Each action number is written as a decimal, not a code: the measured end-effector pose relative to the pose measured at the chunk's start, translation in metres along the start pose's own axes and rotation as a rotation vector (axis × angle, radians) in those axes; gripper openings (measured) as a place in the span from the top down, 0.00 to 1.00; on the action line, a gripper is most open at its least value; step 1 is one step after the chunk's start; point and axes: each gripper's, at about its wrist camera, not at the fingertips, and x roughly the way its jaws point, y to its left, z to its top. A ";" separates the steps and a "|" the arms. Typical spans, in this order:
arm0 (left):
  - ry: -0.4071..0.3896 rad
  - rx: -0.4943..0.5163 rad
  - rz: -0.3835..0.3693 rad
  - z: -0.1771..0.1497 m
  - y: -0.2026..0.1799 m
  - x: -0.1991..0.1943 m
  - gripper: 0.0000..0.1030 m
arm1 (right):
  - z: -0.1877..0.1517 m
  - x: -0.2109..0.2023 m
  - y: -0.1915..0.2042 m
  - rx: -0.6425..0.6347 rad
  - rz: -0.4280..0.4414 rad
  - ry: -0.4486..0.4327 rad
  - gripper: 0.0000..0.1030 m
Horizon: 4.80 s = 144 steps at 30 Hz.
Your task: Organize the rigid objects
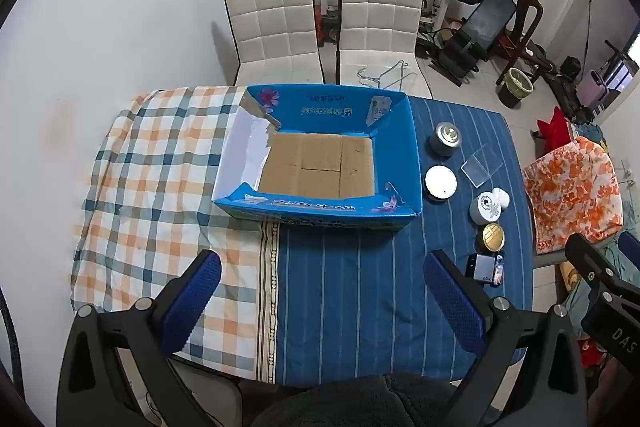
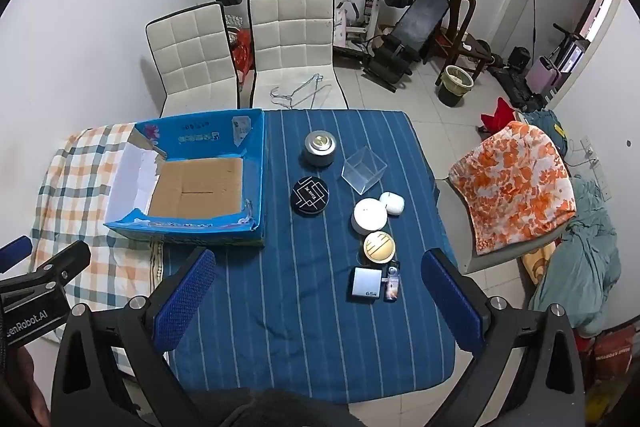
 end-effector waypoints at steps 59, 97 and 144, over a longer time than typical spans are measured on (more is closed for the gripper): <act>-0.085 -0.031 0.013 0.007 0.028 -0.025 0.00 | 0.004 -0.029 0.027 -0.023 0.007 -0.080 0.00; -0.037 0.025 -0.065 0.018 0.018 0.018 0.00 | 0.007 0.016 -0.001 0.116 0.005 0.037 0.00; 0.397 0.145 0.034 0.198 -0.287 0.400 0.00 | 0.147 0.524 -0.192 0.124 0.083 0.567 0.29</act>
